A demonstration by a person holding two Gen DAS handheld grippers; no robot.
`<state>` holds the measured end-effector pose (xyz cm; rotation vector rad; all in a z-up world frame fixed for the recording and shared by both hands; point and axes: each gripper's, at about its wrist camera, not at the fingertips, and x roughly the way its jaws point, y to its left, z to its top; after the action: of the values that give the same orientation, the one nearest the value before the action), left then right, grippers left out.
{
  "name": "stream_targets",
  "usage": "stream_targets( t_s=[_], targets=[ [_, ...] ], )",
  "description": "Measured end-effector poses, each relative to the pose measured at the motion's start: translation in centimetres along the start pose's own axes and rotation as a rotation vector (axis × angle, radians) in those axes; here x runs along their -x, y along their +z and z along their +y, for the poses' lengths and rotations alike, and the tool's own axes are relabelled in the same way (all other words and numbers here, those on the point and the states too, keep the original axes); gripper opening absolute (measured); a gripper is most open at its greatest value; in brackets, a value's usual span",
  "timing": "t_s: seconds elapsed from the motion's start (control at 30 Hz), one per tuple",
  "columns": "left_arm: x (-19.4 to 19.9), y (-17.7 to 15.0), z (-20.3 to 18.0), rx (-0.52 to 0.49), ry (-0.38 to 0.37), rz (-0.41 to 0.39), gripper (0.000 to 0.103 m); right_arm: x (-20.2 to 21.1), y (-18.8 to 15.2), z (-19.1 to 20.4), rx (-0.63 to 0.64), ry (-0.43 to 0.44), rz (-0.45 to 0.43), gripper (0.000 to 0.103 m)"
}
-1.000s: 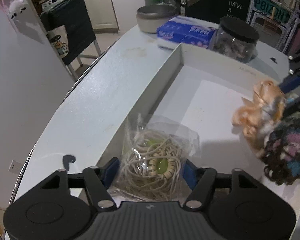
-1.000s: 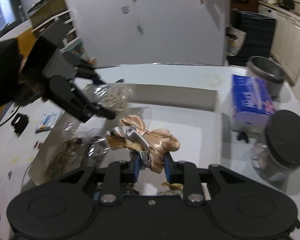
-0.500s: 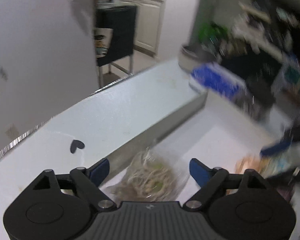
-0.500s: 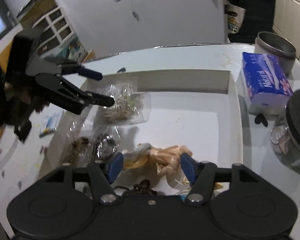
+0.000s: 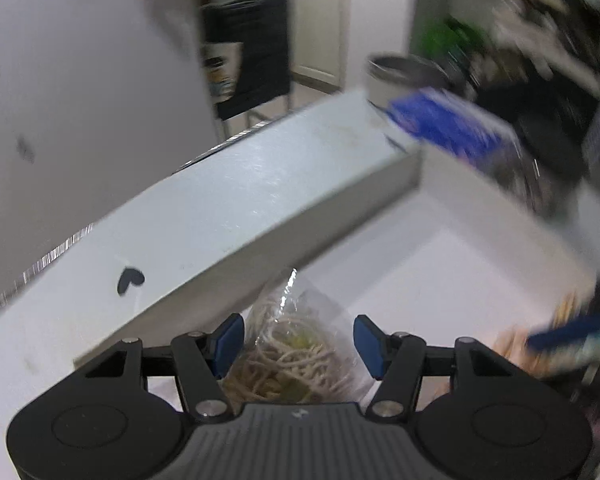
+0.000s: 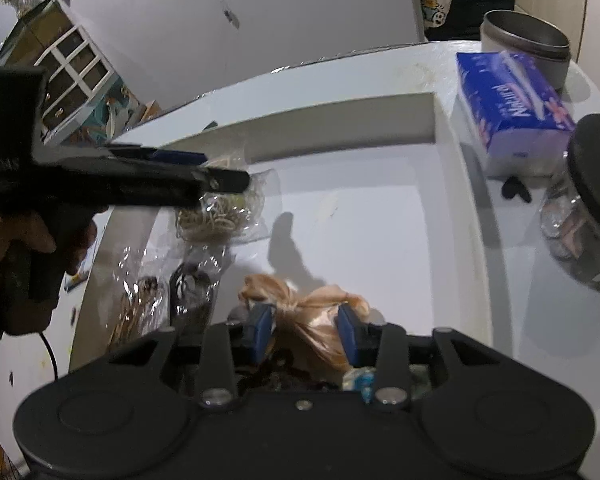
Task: Organize soft objects
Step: 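Lower both items into the white tray and open both tools, then move both tools back from the tray toward the remaining items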
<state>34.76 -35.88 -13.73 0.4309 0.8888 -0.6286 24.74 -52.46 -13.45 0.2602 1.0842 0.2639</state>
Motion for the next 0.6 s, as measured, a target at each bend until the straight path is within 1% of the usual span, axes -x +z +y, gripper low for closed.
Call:
stream_targets(
  t_s=[0.03,0.17,0.27,0.37,0.47,0.6],
  targets=[
    [-0.1,-0.3,-0.1,-0.037,0.001,0.004,0.061,-0.1,-0.1,0.2,0.008,0.003,0.001,0.038],
    [0.1,-1.2,0.5,-0.125,-0.003,0.009,0.061,-0.5,-0.3,1.1,0.040,0.013,0.003,0.038],
    [0.4,-1.5,1.2,-0.144,-0.003,0.014,0.061,-0.4,-0.1,1.3,0.043,0.015,-0.003,0.038],
    [1.2,-1.4,1.7,-0.079,-0.021,-0.027,0.064,0.3,0.1,1.1,0.028,0.019,-0.020,0.038],
    [2.6,-1.0,2.4,0.041,-0.055,-0.076,0.065,1.1,0.2,1.0,0.019,0.018,-0.046,0.038],
    [4.5,-0.7,2.5,0.190,-0.093,-0.110,0.069,2.5,0.3,1.2,0.021,0.014,-0.081,0.039]
  ],
)
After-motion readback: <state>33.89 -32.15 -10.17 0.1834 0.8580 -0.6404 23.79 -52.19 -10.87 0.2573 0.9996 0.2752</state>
